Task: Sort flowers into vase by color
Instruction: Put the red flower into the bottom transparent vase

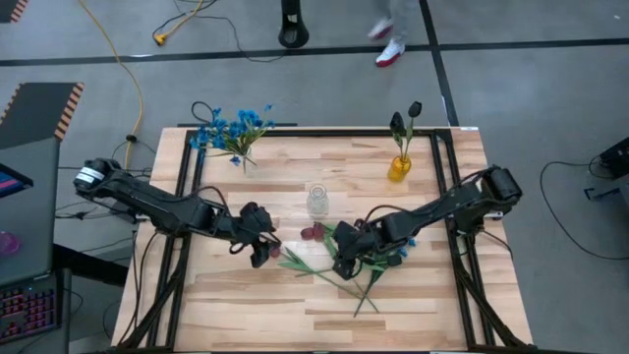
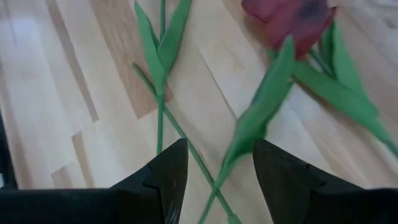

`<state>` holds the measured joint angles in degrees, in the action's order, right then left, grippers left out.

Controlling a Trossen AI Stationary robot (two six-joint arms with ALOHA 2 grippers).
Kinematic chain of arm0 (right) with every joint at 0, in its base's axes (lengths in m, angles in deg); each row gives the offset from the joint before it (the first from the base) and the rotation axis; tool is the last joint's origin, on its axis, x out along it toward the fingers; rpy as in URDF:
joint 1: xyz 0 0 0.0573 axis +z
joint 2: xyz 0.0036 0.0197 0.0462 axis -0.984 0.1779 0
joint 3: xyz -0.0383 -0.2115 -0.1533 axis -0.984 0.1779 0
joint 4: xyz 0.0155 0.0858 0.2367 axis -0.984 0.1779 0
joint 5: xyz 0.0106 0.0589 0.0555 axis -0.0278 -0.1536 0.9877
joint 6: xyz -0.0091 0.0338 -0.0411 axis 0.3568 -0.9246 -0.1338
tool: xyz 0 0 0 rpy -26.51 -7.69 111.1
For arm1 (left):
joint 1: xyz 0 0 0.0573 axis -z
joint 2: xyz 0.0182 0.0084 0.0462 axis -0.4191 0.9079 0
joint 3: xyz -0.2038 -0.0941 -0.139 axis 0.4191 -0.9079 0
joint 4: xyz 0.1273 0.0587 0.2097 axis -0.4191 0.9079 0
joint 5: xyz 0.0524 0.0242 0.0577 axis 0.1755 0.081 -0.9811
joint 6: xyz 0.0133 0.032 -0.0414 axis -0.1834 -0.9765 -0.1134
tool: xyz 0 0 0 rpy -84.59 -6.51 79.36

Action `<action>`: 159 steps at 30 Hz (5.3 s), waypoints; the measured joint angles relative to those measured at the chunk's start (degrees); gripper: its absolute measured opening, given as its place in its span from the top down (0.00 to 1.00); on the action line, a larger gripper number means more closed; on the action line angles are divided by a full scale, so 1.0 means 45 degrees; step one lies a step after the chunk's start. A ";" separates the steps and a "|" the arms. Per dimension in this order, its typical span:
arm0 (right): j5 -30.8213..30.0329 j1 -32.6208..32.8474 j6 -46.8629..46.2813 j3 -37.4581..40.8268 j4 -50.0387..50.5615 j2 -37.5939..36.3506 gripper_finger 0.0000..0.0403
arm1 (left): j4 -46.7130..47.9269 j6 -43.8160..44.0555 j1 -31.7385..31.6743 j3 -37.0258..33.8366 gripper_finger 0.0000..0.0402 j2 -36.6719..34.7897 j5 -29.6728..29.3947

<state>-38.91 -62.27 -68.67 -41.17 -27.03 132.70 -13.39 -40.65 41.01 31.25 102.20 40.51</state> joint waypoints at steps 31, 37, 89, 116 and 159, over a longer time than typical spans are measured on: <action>-0.0273 0.0119 -0.0842 -0.0005 0.0120 0.1582 0.62 | -0.0549 -0.0039 0.0204 0.0005 0.40 0.0834 -0.0088; -0.0269 0.0406 -0.0842 -0.0005 0.0120 0.1582 0.63 | -0.0549 -0.0039 0.0199 0.0005 0.40 0.0834 -0.0087; -0.2302 0.0389 0.3409 0.0175 -0.1362 -0.2263 0.89 | -0.1186 0.0061 0.0199 0.0015 0.40 0.0820 -0.0610; 0.1000 -0.3552 1.3167 0.0223 -1.2154 -0.2240 0.89 | -0.2551 0.0034 0.0199 0.0010 0.40 0.0825 -0.1206; 0.2412 -0.5495 1.1489 0.3774 -1.8400 -0.0584 0.89 | -0.2543 0.0640 0.0194 0.0010 0.40 0.0825 -0.2019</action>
<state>-28.05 -87.00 -16.97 -24.19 -109.83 130.07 -24.83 -37.77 41.88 31.29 105.91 31.42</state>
